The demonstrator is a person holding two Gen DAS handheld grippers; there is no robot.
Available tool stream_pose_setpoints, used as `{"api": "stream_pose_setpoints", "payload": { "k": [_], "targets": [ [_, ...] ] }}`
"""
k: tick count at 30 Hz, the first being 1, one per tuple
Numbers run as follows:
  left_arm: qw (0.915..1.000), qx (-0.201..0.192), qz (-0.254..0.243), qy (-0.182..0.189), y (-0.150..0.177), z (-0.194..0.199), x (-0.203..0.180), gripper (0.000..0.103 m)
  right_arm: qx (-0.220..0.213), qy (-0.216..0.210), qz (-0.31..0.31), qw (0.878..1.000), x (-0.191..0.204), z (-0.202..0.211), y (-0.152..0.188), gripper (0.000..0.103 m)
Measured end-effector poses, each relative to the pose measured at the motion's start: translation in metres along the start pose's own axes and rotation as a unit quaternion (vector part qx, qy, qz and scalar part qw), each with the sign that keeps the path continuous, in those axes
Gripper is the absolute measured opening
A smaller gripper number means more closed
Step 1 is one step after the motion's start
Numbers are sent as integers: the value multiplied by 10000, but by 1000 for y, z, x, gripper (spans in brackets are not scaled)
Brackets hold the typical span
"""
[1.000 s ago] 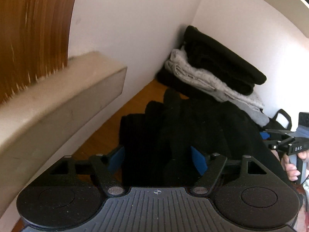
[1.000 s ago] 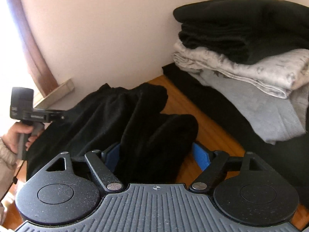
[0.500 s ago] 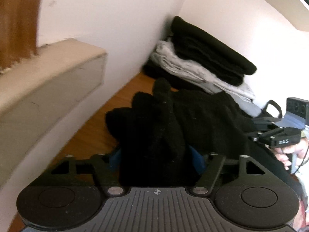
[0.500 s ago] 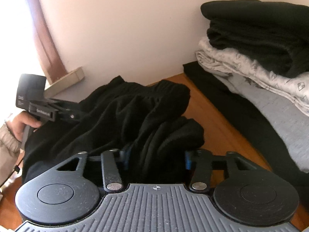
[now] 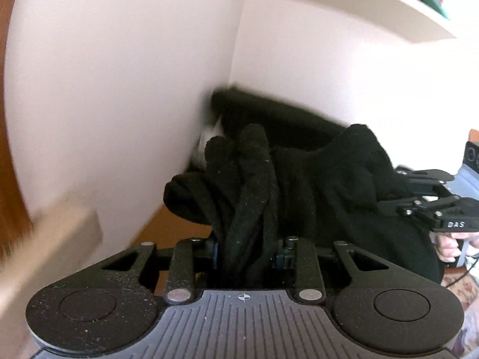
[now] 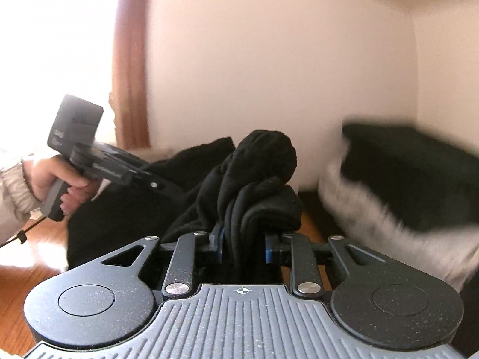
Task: Fold clothes
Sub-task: 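Grasp the bundled black garment with both grippers and lift it up, then carry the black garment with both grippers onto the clothes stack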
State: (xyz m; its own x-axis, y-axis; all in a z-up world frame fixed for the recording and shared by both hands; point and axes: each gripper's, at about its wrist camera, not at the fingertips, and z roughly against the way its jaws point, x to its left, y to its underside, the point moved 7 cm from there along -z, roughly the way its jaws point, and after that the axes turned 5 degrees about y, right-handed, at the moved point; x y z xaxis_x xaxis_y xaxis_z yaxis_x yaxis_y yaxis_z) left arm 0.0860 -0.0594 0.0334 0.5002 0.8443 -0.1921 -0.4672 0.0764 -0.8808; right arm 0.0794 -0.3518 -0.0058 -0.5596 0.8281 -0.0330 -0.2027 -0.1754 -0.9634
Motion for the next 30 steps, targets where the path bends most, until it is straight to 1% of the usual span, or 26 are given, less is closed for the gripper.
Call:
{"api": "stream_pose_setpoints", "payload": {
  "k": [4,7,9,12,14,15,17,21,22,23,24,25,26,27,28,29,30],
  "targets": [
    [9987,-441,-273,-14,-52,-1,-16,30,-480,191,220,9984,-17,26,-45,23],
    [9962,-689,-536,16,-108,-15,-31,30,-825,466,166,9954,-49,41,-79,23],
    [9940,-803,-738,29,-149,-29,-42,30,-1059,595,-1,9926,-75,51,-98,23],
    [9900,-889,-1093,-76,-202,-53,-58,30,-1372,739,-150,9877,-113,58,-125,22],
    [9866,-1033,-1252,-153,-228,-65,-66,30,-1538,820,-95,9846,-131,59,-141,22],
    [9854,-1101,-1300,-42,-239,-77,-69,30,-1620,818,-129,9833,-141,60,-147,22],
    [9839,-1261,-1267,8,-258,-88,-68,30,-1793,780,-257,9804,-161,63,-159,22],
    [9824,-1295,-1341,55,-295,-119,-70,31,-2127,845,-698,9709,-205,65,-166,22],
    [9829,-1213,-1387,64,-304,-136,-70,31,-2194,929,-851,9675,-218,63,-164,22],
    [9832,-1128,-1433,73,-314,-152,-70,32,-2167,1111,-987,9649,-233,56,-158,22],
    [9840,-969,-1493,-25,-320,-176,-67,37,-2073,1359,-1113,9624,-249,45,-149,23],
    [9845,-806,-1553,-127,-326,-201,-65,49,-1978,1607,-1237,9590,-266,34,-140,25],
    [9842,-634,-1605,-392,-326,-226,-60,53,-1882,1853,-1361,9549,-282,24,-130,31],
    [9829,-460,-1654,-662,-326,-251,-56,56,-1612,2121,-1383,9539,-294,11,-117,39],
    [9798,-266,-1750,-935,-321,-270,-52,56,-1222,2402,-1334,9537,-304,-4,-101,39],
    [9754,-71,-1845,-1207,-316,-289,-48,56,-1017,2541,-1249,9537,-308,-12,-90,40],
    [9746,-73,-1824,-1300,-311,-296,-46,55,-939,2586,-1141,9546,-310,-14,-83,41]
  ]
}}
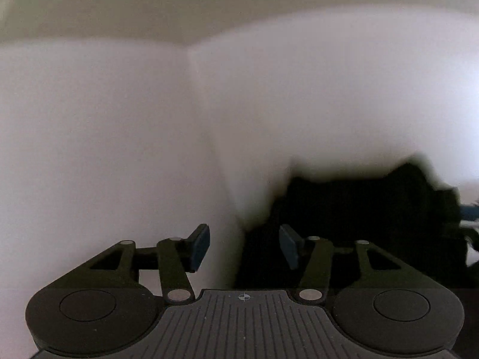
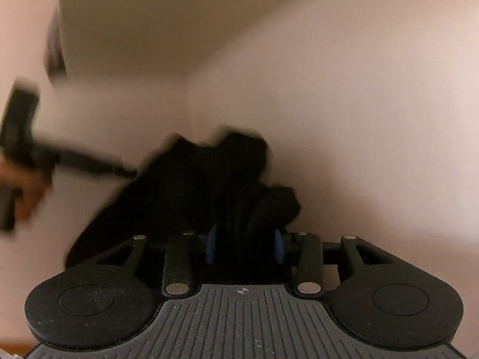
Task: Fold clothes
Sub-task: 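Carry the black garment with both grippers onto the clothes stack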
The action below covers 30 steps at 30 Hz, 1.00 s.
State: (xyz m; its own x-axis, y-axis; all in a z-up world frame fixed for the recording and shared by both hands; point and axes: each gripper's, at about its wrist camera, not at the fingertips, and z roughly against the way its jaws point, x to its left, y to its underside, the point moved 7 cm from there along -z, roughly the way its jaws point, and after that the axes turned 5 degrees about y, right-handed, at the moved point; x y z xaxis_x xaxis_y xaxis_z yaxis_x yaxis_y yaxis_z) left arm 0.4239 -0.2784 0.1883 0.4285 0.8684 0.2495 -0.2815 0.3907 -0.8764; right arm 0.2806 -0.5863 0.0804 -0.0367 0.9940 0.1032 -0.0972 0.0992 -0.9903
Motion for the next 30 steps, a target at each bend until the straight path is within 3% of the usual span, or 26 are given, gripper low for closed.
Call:
{"api": "stream_pose_setpoints", "payload": {
  "k": [3,4,5,7,8,10,13,17,20,25,30],
  "targets": [
    [9990,-291,347,-53,16,5,2,56,4,158,440,9989,-4,0,16,64],
    [9986,-356,382,-46,23,9,-1,56,-160,267,659,9973,-2,6,13,64],
    [9986,-371,357,73,30,12,-6,56,-272,157,717,9969,0,11,10,64],
    [9984,-290,330,349,46,14,-20,56,-341,-476,558,9967,6,18,5,52],
    [9982,-234,322,459,54,13,-26,55,-278,-922,414,9945,11,18,3,35],
    [9975,-12,283,646,73,8,-38,54,-1,-1413,335,9894,24,13,8,32],
    [9976,357,262,535,98,-9,-43,53,686,-1221,711,9876,28,-3,39,32],
    [9967,348,313,657,111,-3,-53,51,1282,-1329,708,9802,5,2,69,30],
    [9977,439,160,486,118,-5,-60,50,1272,-1452,607,9793,-2,3,56,30],
    [9970,461,335,519,124,-8,-62,50,697,-1648,578,9822,27,-4,39,33],
    [9969,312,348,633,123,4,-58,50,1056,-1819,806,9743,44,-8,55,27]
  ]
}}
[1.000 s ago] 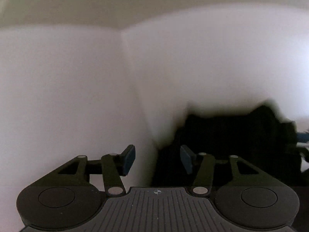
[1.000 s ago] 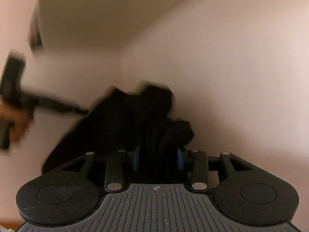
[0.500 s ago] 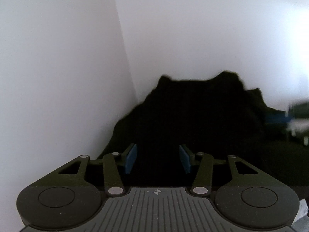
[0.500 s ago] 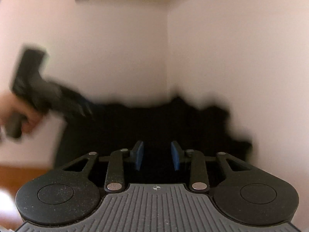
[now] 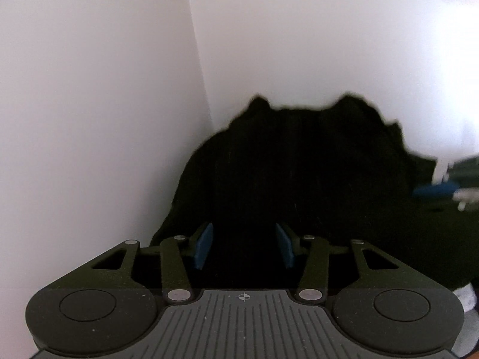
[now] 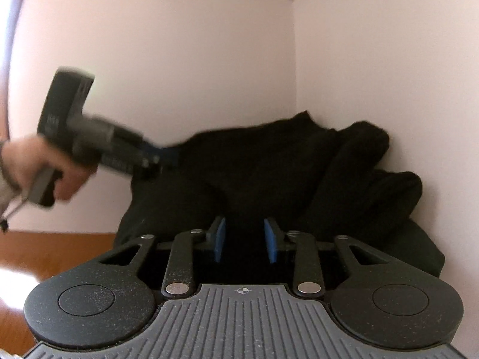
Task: Fold clothes
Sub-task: 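Carry the black garment with both grippers onto the clothes stack, then open both grippers and release the garment on top of the stack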
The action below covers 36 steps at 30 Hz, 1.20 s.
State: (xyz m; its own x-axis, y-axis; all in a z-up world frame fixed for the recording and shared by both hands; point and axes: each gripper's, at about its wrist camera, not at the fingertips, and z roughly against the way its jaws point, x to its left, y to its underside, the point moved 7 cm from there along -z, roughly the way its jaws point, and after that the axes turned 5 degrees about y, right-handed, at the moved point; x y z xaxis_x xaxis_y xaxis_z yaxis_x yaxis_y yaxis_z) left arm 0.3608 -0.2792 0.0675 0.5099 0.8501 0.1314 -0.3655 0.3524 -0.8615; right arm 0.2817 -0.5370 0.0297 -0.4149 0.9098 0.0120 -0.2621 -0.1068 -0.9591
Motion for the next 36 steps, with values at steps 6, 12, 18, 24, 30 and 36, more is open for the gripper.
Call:
{"api": "stream_pose_setpoints", "payload": {
  "k": [6,12,18,24,30,36],
  "targets": [
    [9986,-407,-189,286,-59,-11,-11,50,-493,162,231,9984,-32,-2,-50,23],
    [9978,-342,-511,259,-111,-77,-26,50,-182,1110,314,9932,-73,-68,-76,18],
    [9988,187,-435,76,-101,-138,-11,49,411,1273,-36,9910,-96,-102,-48,18],
    [9995,256,-159,110,-81,-157,-1,52,60,1124,-158,9935,-89,-88,-67,21],
    [9994,132,-107,-295,-85,-150,-2,73,-163,230,-309,9991,-28,-39,-62,21],
    [9985,-375,267,-286,-83,-91,-10,90,180,407,105,9990,-7,-15,-25,21]
  ]
}}
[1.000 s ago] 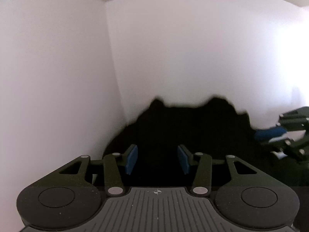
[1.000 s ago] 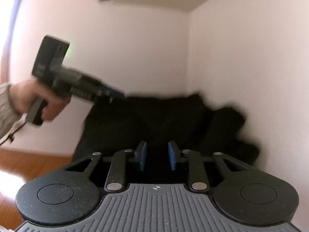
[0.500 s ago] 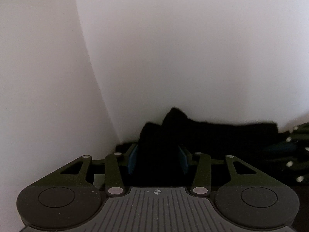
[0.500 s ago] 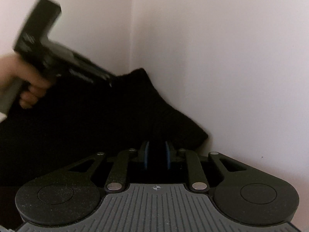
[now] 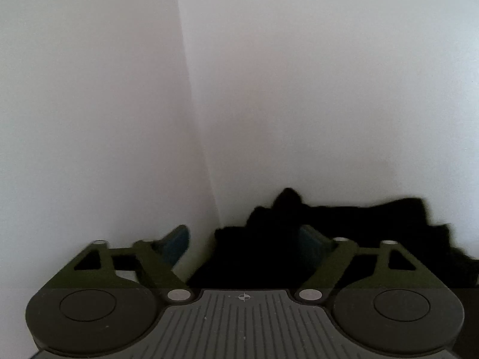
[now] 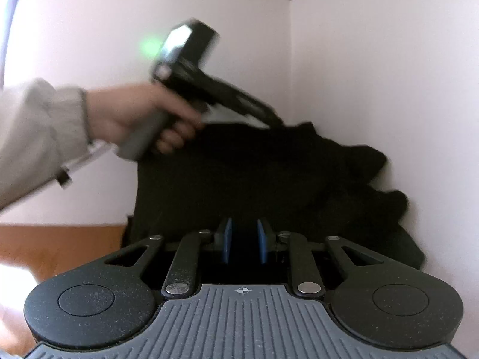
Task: Fold clothes
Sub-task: 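Open both grippers and release the garment on top of the stack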
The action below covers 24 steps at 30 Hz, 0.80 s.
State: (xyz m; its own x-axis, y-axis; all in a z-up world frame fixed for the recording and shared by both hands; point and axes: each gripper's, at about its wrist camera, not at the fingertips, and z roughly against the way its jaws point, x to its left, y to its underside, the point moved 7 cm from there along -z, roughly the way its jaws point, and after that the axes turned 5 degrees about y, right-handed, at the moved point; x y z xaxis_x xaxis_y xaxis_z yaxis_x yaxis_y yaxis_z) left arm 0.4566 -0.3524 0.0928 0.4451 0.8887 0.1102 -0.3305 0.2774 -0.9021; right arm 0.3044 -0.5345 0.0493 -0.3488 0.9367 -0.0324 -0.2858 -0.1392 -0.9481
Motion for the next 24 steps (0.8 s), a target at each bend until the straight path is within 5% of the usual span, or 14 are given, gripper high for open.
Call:
{"api": "stream_pose_setpoints", "payload": {
  "k": [3,6,12,20,22,24],
  "targets": [
    [9998,-123,99,86,13,45,-5,102,83,-63,-98,9999,-6,11,2,22],
    [9993,-274,208,158,31,94,-10,103,18,-54,-229,9997,10,1,-8,31],
    [9974,-346,581,237,63,172,14,103,-317,136,-216,9992,31,-4,-19,31],
    [9970,-47,755,162,132,233,8,103,177,244,-52,9995,48,-14,-4,30],
    [9974,-2,715,82,144,243,8,103,38,368,-72,9993,54,-2,-10,33],
    [9972,35,750,65,155,253,8,103,-99,445,-42,9990,64,21,-11,51]
  ]
}}
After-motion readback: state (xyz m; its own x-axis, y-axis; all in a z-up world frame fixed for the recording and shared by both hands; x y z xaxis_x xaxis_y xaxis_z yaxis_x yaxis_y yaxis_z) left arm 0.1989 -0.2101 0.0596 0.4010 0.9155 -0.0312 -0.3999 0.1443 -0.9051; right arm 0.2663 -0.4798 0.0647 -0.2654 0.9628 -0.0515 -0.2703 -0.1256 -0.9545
